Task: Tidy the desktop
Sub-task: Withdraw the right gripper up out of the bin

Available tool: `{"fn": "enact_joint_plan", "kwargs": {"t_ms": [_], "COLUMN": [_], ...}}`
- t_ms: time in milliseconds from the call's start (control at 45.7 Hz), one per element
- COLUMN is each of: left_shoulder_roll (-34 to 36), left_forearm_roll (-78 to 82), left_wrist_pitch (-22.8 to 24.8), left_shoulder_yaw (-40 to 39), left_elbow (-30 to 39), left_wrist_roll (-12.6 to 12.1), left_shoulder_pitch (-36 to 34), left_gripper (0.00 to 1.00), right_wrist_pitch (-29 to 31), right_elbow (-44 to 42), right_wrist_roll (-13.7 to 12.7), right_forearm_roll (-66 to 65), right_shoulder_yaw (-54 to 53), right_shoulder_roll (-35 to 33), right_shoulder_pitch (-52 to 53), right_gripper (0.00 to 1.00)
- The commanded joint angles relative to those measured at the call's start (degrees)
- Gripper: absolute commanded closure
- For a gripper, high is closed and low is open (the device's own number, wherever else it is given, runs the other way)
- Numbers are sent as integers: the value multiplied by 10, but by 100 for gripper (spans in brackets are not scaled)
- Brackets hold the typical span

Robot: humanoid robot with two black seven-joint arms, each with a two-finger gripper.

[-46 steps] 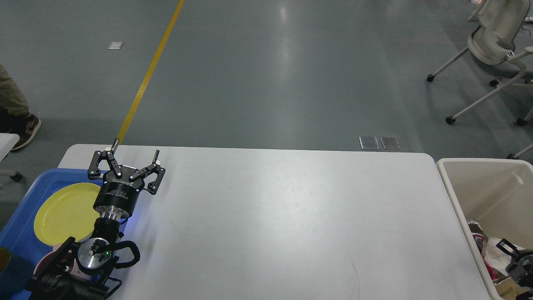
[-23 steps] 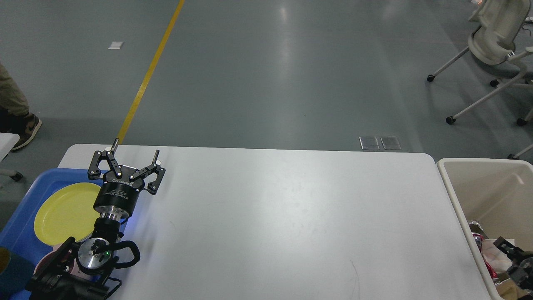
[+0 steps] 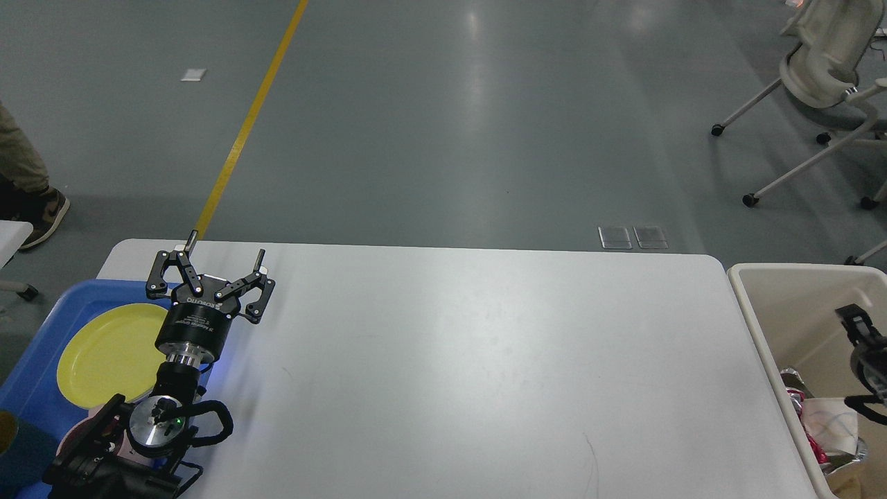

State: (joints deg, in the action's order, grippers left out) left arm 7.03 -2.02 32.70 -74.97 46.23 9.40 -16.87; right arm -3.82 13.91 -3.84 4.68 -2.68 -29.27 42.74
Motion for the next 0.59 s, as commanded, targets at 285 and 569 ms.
{"fn": "enact_joint_plan", "kwargs": {"t_ms": [285,569], "left_shoulder_roll": [0,0], "left_forearm_roll": [0,0], "left_wrist_pitch": [0,0], "left_shoulder_yaw": [0,0], "left_elbow": [0,0], "left_wrist_roll": [0,0], "left_shoulder_pitch": [0,0], "left_gripper": [4,4], "right_wrist_pitch": [48,222], "right_elbow": [252,306], "right_wrist_roll": [122,163], "right_forearm_roll": [-4,-75], "right_shoulder_yaw": [-601,-744], "right_shoulder_roll": [2,86], "right_shoulder_pitch": [-129,-215], "right_gripper": [0,0]}}
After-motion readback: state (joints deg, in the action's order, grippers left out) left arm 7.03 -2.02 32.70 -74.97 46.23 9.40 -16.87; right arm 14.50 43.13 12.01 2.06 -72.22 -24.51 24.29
